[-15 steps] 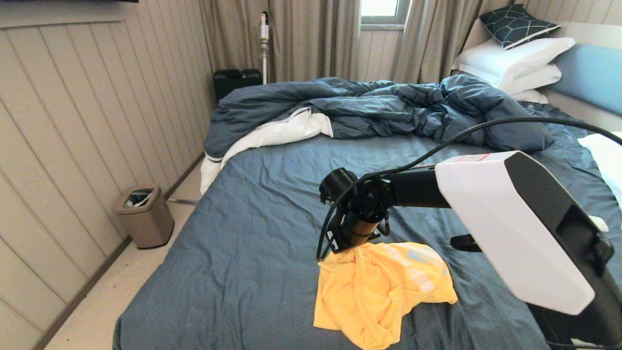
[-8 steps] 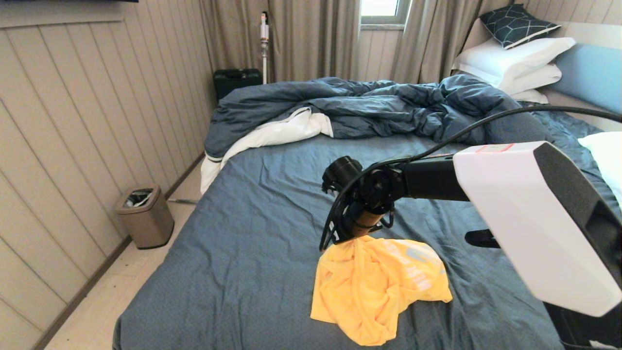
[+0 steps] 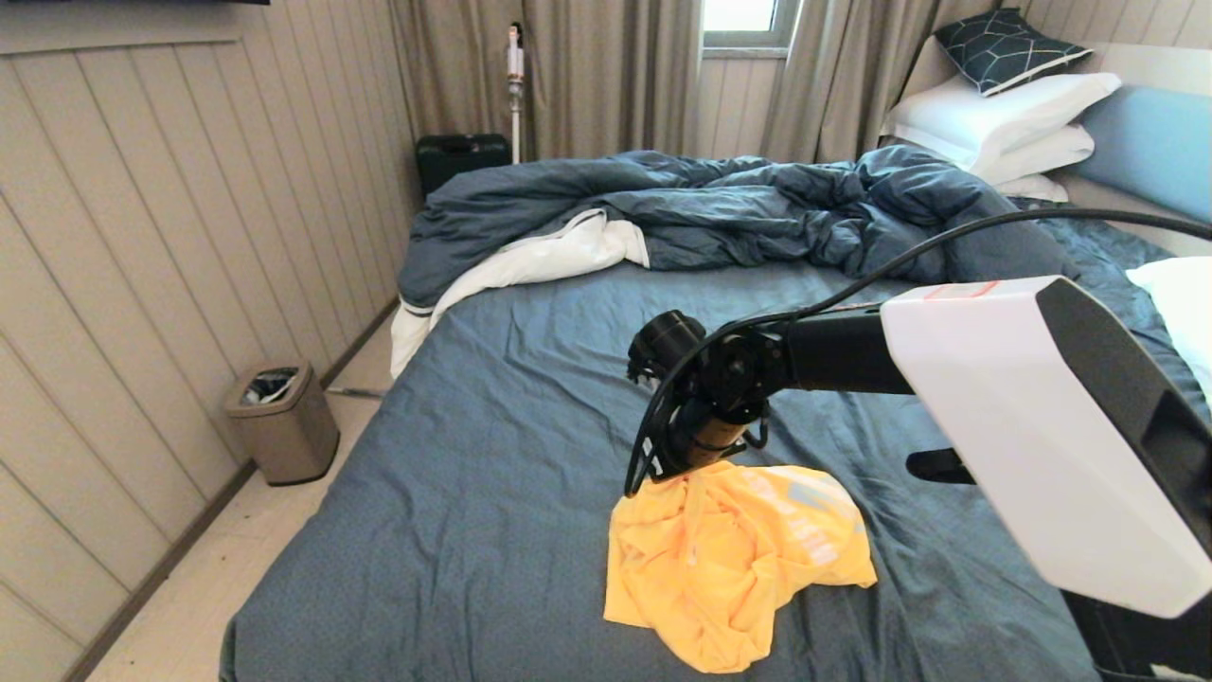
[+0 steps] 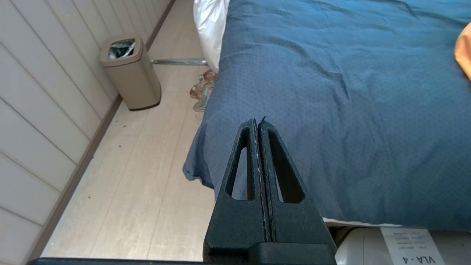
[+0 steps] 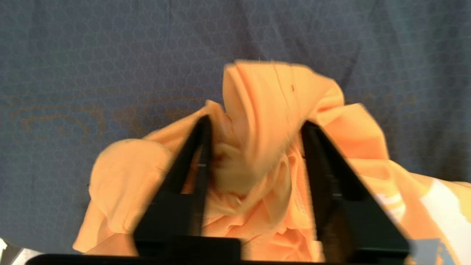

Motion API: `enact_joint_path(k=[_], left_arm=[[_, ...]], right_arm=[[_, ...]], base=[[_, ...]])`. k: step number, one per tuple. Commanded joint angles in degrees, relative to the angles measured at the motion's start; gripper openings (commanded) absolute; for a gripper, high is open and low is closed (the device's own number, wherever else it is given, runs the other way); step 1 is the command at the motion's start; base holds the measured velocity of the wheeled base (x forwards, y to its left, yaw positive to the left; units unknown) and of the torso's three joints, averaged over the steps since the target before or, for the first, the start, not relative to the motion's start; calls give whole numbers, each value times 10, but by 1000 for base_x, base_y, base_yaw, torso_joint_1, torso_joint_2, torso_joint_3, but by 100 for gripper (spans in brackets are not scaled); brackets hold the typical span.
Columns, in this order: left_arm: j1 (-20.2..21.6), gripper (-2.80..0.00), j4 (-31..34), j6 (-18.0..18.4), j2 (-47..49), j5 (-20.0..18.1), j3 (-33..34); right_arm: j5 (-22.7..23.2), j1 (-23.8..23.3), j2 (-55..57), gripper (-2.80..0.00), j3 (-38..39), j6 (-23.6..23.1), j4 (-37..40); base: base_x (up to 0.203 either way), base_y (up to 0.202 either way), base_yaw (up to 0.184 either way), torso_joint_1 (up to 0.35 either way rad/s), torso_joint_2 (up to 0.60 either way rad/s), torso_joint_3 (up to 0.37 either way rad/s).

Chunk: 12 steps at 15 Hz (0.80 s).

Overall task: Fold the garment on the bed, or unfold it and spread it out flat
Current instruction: Fold the yellow T-shirt

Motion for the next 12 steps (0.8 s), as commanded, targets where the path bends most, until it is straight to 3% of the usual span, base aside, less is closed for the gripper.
enact_joint_path(k=[1,6,7,8,12], left_arm=[[0,-280,1,0,1,0,0],[0,-280,1,0,1,0,0],[0,-280,1,0,1,0,0],[0,-280,1,0,1,0,0],[0,-280,1,0,1,0,0]], right_arm=[[0,-1,-1,0,-1,5,0],[7,-5,-90,0,9,10,2],[8,-5,-111,-26,16,12,3],[8,-6,-134,-280,36,14,3],[37,-53,-217,-280,187,13,-1]], base=[[0,0,0,0,0,0],[0,0,0,0,0,0],[0,0,0,0,0,0],[0,0,0,0,0,0],[0,0,0,0,0,0]])
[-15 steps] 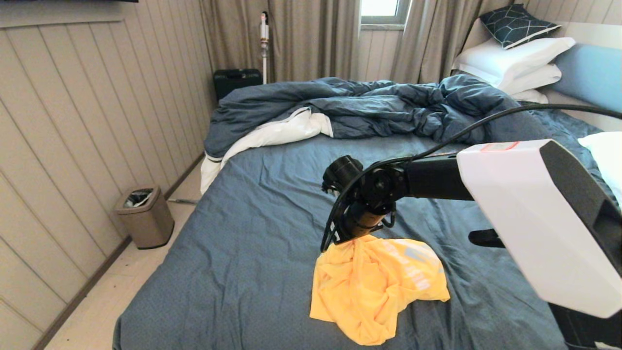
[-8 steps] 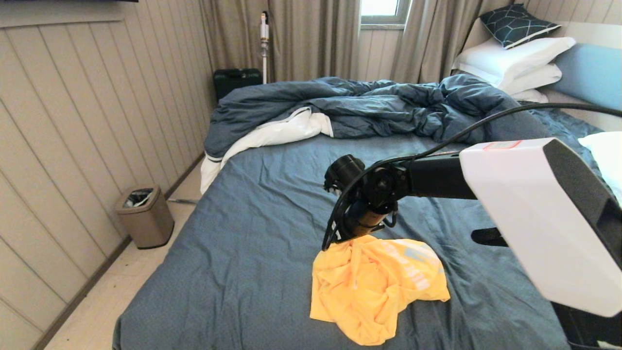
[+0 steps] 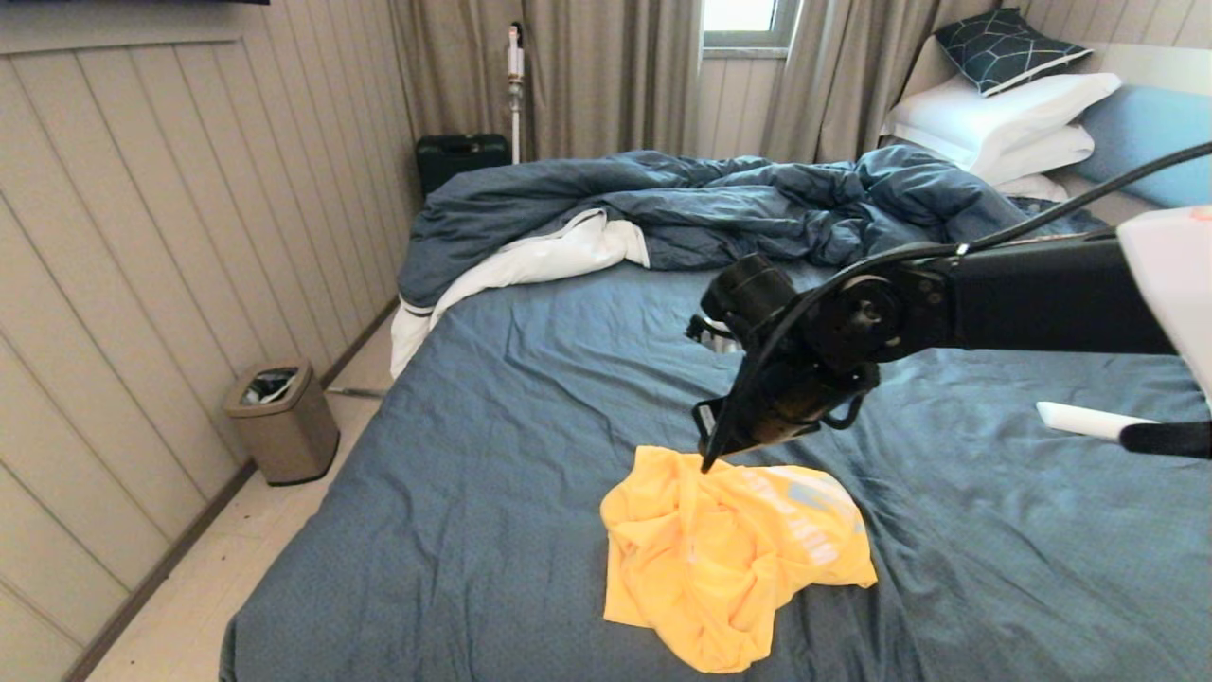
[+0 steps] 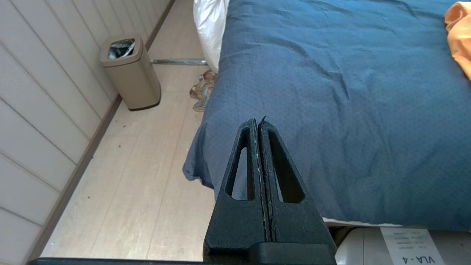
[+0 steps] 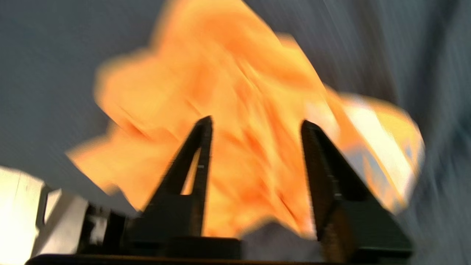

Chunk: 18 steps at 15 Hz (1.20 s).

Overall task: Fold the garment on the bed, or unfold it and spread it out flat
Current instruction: Fold the yellow T-shirt

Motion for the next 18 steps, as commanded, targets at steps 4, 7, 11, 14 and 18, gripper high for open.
enact_joint_path(k=[4,7,11,14,18], left_arm=[[0,-280,1,0,1,0,0],[0,-280,1,0,1,0,0],[0,-280,1,-1,1,1,0],[0,-280,1,-1,1,1,0],[0,-280,1,-1,1,1,0]], right_arm=[[158,-103,-80,-280,113,46,6],[138,-83,-46,-280,134,50,1],[98,-21,14,-280,136,56,-25],[94,20,44,-280,107,56,-34],[75,35,93,-280,33,64,-34]], base=[[0,0,0,0,0,0],[0,0,0,0,0,0],[0,0,0,0,0,0],[0,0,0,0,0,0],[0,0,0,0,0,0]])
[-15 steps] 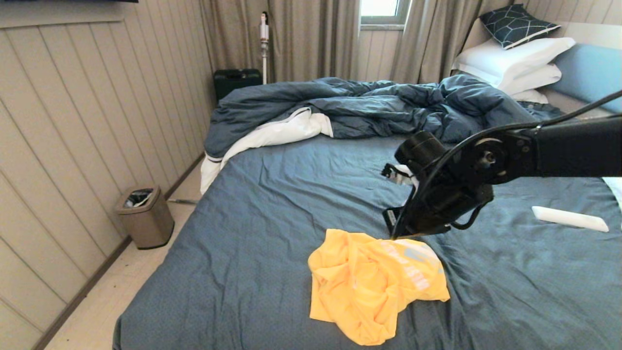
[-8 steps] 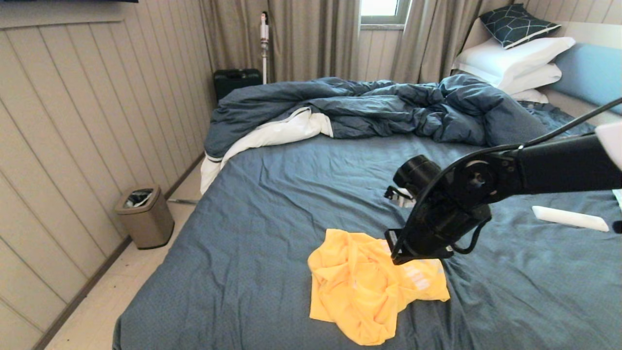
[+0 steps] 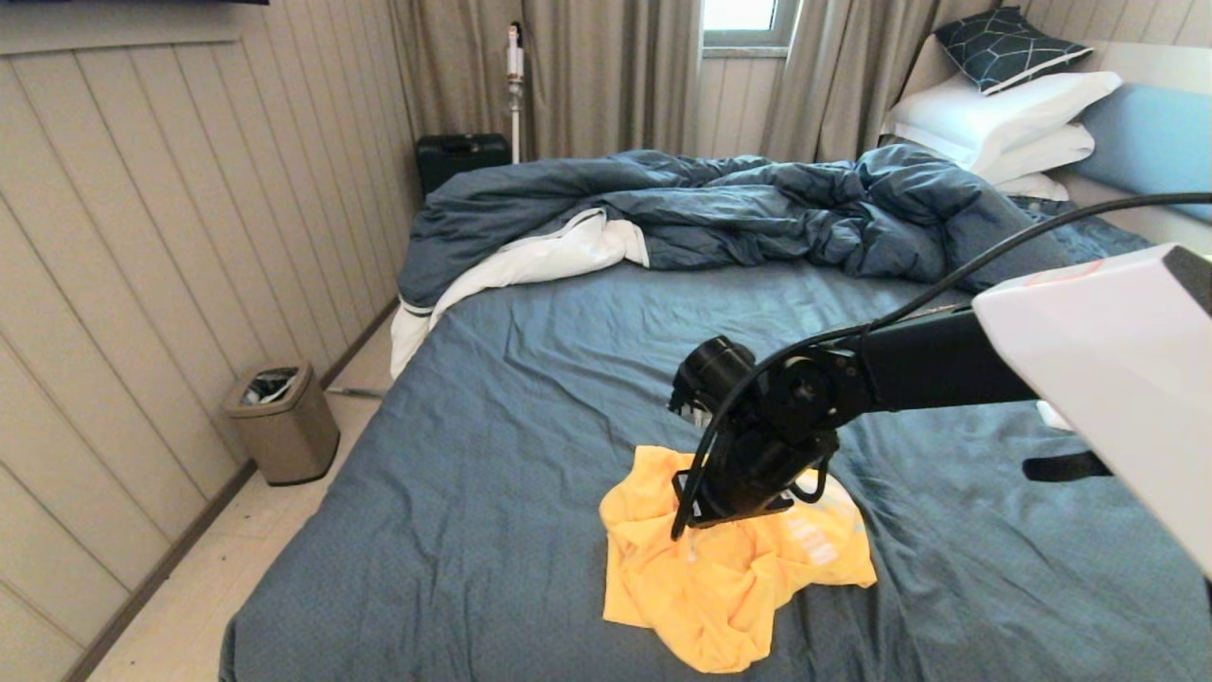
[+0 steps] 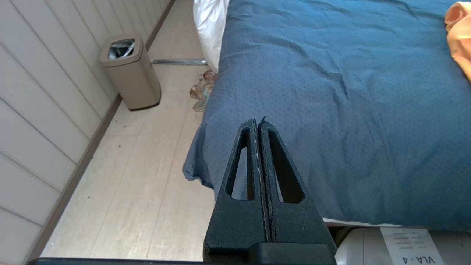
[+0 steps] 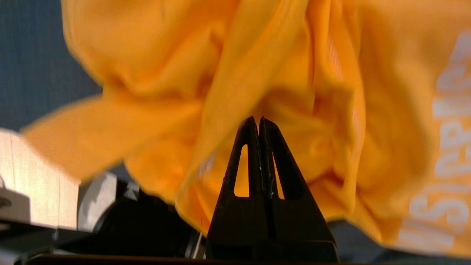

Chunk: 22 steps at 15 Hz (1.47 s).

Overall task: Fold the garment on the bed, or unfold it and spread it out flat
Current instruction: Fold the yellow T-shirt

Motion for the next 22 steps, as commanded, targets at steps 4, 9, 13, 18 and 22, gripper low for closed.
enact_joint_path(k=[4,9,13,18,22], left_arm=[[0,-280,1,1,1,0,0],[0,-280,1,1,1,0,0],[0,-280,1,1,1,0,0],[0,-280,1,1,1,0,0],[0,-280,1,1,1,0,1]], right_arm=[[-35,14,86,-280,-115,15,3],[-43,49,149,-280,-208,38,-31],[-99,52,164,-280,-208,44,-102],[-103,52,155,-280,-208,58,-135],[-102,52,119,-280,-206,52,-130]], base=[[0,0,0,0,0,0],[0,0,0,0,0,0],[0,0,0,0,0,0],[0,0,0,0,0,0],[0,0,0,0,0,0]])
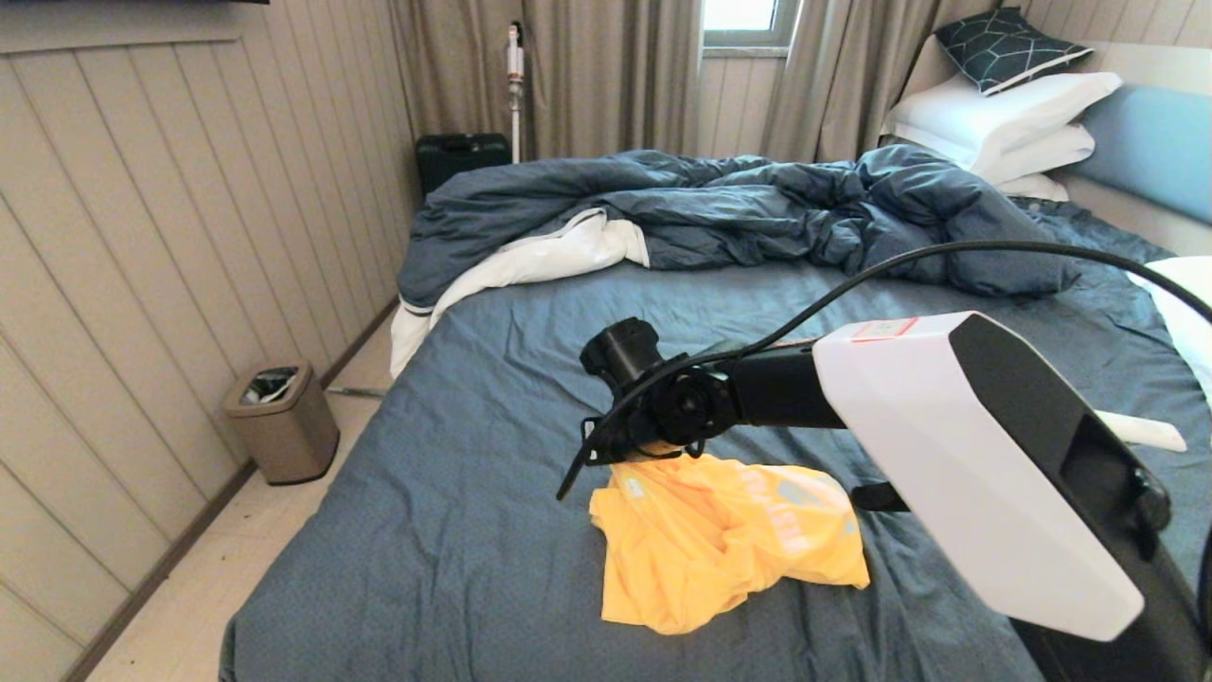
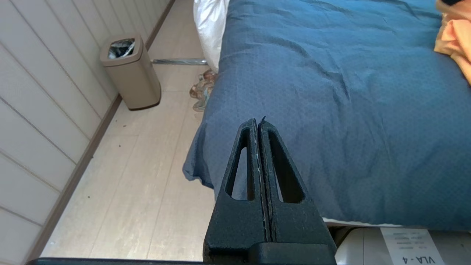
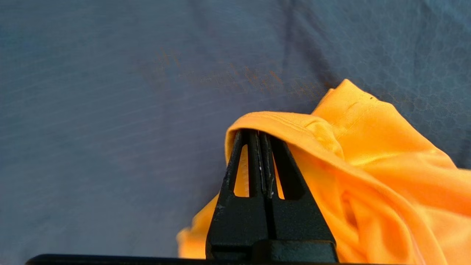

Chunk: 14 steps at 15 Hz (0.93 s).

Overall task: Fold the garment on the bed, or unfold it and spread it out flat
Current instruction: Fold the yellow T-shirt

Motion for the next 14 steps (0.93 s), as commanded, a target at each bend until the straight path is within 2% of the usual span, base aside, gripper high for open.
enact_joint_path(k=[1,6,11,14], left_arm=[[0,-280,1,0,1,0,0],[0,-280,1,0,1,0,0],[0,-280,1,0,1,0,1],[0,-280,1,0,1,0,1]], right_arm=[[-1,-1,-26,-280,9,-1,3],[2,-7,-81,-280,124,-1,-2],[8,-20,-116,-280,177,-1,-5],[15,-18,-169,-280,252,-1,-10]], base=[[0,0,0,0,0,0],[0,0,0,0,0,0],[0,0,0,0,0,0],[0,0,0,0,0,0]])
